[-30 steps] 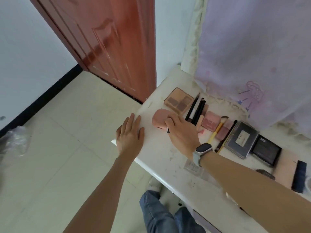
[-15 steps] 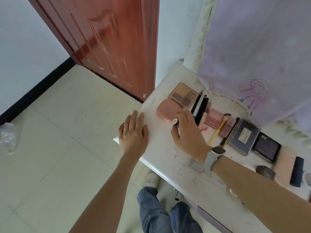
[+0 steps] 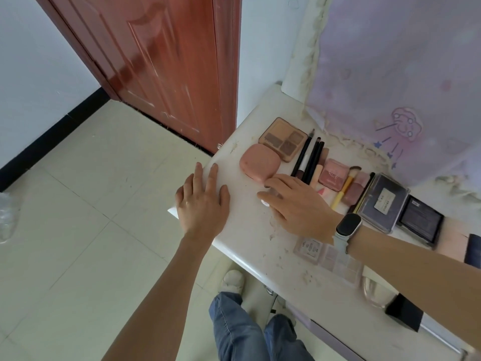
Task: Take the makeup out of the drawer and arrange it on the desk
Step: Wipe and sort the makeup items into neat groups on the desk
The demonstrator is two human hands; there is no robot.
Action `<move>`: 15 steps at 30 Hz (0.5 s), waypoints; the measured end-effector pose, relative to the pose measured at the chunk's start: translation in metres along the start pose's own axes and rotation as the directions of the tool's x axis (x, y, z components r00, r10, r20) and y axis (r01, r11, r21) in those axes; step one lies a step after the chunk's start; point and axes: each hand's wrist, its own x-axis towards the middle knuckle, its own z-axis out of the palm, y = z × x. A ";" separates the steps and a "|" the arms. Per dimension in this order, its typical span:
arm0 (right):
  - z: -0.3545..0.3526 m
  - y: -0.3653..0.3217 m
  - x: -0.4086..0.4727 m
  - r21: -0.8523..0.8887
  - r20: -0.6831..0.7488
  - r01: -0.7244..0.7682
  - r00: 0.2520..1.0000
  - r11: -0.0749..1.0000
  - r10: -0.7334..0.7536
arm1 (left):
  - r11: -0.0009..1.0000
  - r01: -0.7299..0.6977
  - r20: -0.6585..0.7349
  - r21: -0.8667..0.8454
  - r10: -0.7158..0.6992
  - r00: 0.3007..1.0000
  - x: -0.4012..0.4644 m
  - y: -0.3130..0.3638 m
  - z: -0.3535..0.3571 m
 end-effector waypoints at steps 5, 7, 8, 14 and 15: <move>0.003 -0.007 -0.007 0.107 -0.137 -0.038 0.989 0.993 0.053 | 0.999 -0.005 -0.018 0.047 0.006 1.000 0.001 -0.001 0.005; 0.004 -0.008 -0.005 0.098 -0.226 -0.075 0.969 0.992 0.096 | 0.998 -0.015 -0.030 0.062 0.017 0.999 0.001 -0.003 0.005; 0.004 -0.008 -0.001 0.073 -0.266 -0.112 0.956 0.991 0.127 | 0.998 -0.019 -0.034 0.065 0.021 0.999 0.002 -0.004 0.005; 0.006 -0.003 0.038 -0.146 -0.183 -0.422 0.900 0.895 0.395 | 0.996 -0.065 -0.035 0.065 0.068 0.997 0.005 -0.009 0.004; 0.009 -0.003 0.041 -0.193 -0.155 -0.426 0.903 0.884 0.401 | 0.995 -0.075 -0.024 0.061 0.076 0.997 0.005 -0.009 0.004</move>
